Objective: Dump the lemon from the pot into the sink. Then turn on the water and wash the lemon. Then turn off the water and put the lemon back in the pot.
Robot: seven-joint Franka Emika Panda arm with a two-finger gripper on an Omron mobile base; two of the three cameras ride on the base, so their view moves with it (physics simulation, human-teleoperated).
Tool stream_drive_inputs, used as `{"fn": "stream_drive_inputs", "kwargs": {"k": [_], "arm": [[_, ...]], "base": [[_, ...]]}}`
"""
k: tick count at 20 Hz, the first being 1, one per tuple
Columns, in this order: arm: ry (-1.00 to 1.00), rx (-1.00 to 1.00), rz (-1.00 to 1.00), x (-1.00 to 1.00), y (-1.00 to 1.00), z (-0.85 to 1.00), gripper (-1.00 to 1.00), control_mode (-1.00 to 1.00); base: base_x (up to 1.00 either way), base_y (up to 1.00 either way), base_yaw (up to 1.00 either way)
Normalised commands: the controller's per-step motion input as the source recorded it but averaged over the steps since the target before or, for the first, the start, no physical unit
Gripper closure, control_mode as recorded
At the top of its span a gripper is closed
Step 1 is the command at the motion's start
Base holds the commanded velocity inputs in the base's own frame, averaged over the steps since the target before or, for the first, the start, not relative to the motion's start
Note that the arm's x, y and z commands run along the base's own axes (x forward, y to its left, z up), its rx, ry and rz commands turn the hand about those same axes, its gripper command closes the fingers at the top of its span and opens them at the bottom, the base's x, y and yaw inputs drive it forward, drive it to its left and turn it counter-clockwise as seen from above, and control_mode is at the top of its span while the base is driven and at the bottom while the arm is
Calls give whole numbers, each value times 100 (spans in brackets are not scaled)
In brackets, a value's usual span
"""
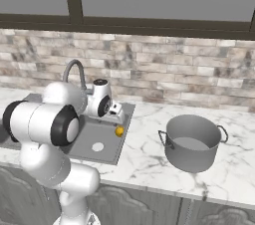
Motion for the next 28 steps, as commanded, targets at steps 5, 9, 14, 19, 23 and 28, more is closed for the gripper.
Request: {"fn": "stream_drive_inputs", "kwargs": {"k": [5,9,14,19,23,28], "arm": [[0,-7,20,29,8,-12,-100,-100],[0,-15,14,24,8,-21,-100,-100],[0,-16,9,24,0,-33,-100,-100],[0,-13,10,22,0,-32,-100,-100],[0,-11,9,12,0,-26,-100,-100],[0,-9,8,9,0,-18,-100,-100]], "base": [[0,0,0],[0,0,0],[0,0,0],[0,0,0],[0,0,0],[0,0,0]]}}
